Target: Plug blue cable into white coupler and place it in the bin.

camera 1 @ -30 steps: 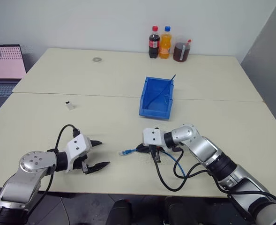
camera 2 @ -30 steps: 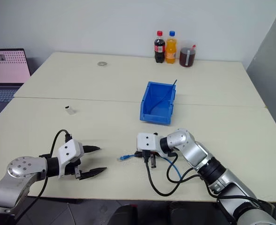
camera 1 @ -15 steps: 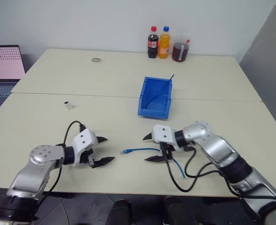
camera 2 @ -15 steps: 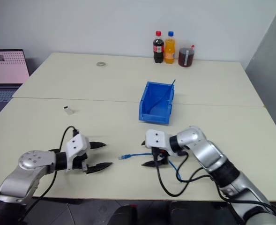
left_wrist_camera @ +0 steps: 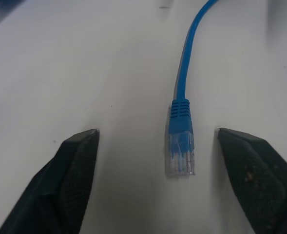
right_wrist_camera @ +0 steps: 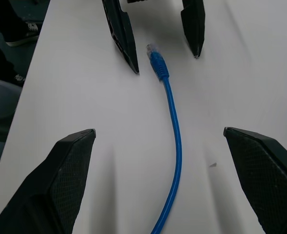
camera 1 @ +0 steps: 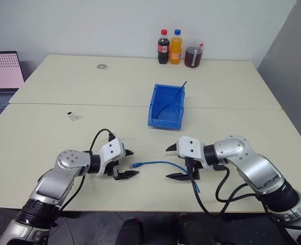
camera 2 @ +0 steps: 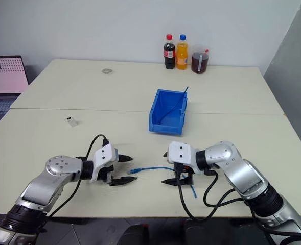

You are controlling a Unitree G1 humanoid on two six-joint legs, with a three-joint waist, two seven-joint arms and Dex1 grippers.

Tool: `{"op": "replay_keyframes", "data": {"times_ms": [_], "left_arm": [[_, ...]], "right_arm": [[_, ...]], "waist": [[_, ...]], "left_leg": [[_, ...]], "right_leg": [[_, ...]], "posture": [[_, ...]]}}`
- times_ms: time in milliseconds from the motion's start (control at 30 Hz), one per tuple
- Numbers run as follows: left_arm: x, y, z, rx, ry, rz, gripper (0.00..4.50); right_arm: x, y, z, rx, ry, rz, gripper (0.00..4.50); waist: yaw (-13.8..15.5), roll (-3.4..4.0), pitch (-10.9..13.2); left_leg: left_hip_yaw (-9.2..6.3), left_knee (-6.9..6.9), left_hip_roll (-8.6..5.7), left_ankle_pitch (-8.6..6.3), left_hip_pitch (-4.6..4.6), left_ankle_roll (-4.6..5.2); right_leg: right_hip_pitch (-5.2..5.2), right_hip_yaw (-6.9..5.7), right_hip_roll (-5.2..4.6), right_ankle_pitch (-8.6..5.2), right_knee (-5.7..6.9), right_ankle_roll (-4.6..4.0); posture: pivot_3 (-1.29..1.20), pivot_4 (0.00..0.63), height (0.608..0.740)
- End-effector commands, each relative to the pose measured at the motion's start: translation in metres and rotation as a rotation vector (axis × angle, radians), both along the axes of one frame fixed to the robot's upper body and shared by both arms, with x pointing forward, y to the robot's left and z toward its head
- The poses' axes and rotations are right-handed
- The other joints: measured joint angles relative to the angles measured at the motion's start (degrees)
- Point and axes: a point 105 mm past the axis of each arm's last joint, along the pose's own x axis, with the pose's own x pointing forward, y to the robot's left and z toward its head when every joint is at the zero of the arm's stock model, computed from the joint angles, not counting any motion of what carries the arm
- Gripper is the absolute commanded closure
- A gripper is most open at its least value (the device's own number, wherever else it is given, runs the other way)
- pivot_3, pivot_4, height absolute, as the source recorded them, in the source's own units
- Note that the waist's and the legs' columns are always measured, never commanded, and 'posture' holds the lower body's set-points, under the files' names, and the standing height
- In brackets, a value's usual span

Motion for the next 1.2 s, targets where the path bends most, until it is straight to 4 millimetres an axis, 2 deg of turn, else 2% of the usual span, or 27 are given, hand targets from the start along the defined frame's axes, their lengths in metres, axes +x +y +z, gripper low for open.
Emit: {"op": "replay_keyframes", "data": {"times_ms": [33, 467, 600, 767, 867, 1000, 1100, 1200], "left_arm": [[-0.007, -0.004, -0.006, 0.032, 0.046, -0.028, 1.50], [-0.023, -0.003, -0.012, 0.054, 0.114, -0.037, 4.22], [-0.020, -0.005, -0.006, -0.018, 0.107, -0.013, 4.25], [-0.009, -0.020, 0.020, -0.184, 0.079, -0.003, 4.25], [-0.007, -0.028, 0.030, -0.242, 0.074, -0.023, 4.25], [-0.002, -0.043, 0.055, -0.371, 0.074, -0.056, 4.25], [-0.003, -0.049, 0.068, -0.432, 0.086, -0.074, 4.25], [-0.005, -0.053, 0.080, -0.491, 0.110, -0.089, 4.25]], "right_arm": [[0.002, 0.001, 0.017, 0.038, -0.073, -0.023, 0.00], [0.000, -0.014, 0.030, 0.146, -0.035, -0.150, 0.00], [-0.009, -0.020, 0.029, 0.183, 0.033, -0.175, 0.00], [-0.027, -0.029, 0.032, 0.277, 0.148, -0.171, 0.00], [-0.036, -0.032, 0.033, 0.313, 0.157, -0.172, 0.00], [-0.051, -0.026, 0.026, 0.398, 0.259, -0.174, 0.00], [-0.051, -0.020, 0.025, 0.480, 0.275, -0.218, 0.00], [-0.043, -0.017, 0.024, 0.581, 0.310, -0.301, 0.00]], "waist": [[0.00, 0.00, 0.00], [-0.02, 0.00, -0.01], [-0.02, 0.00, -0.02], [0.12, -0.02, -0.02], [0.24, -0.03, -0.02], [0.18, -0.04, -0.03], [0.09, -0.06, -0.04], [-0.27, -0.06, -0.04]], "left_leg": [[0.00, 0.00, 0.00, 0.00, 0.00, 0.00], [-0.03, -0.01, 0.02, 0.00, 0.02, 0.00], [-0.03, -0.01, 0.01, 0.00, 0.03, 0.00], [-0.02, 0.02, 0.00, 0.00, -0.02, 0.00], [-0.02, 0.03, -0.01, 0.00, -0.04, 0.00], [-0.03, 0.03, -0.04, 0.00, -0.01, 0.00], [-0.03, 0.06, -0.04, 0.00, -0.02, 0.00], [-0.10, 0.04, -0.02, 0.00, 0.05, 0.00]], "right_leg": [[0.00, 0.00, 0.00, 0.00, 0.00, 0.00], [0.02, 0.03, -0.03, -0.01, 0.00, 0.02], [0.05, 0.01, -0.03, -0.01, 0.00, 0.02], [0.05, -0.03, -0.03, -0.01, -0.02, 0.04], [0.08, -0.06, -0.02, -0.01, -0.03, 0.04], [0.10, -0.05, 0.00, -0.01, -0.02, 0.05], [0.11, -0.07, 0.05, -0.01, -0.01, 0.05], [0.12, 0.02, 0.06, -0.01, 0.01, 0.05]], "posture": [[0.00, 0.150, 0.740], [0.00, 0.150, 0.740], [0.00, 0.150, 0.740], [0.00, 0.150, 0.740], [0.00, 0.150, 0.740], [0.00, 0.150, 0.740], [0.00, 0.150, 0.740], [0.00, 0.150, 0.740]]}}
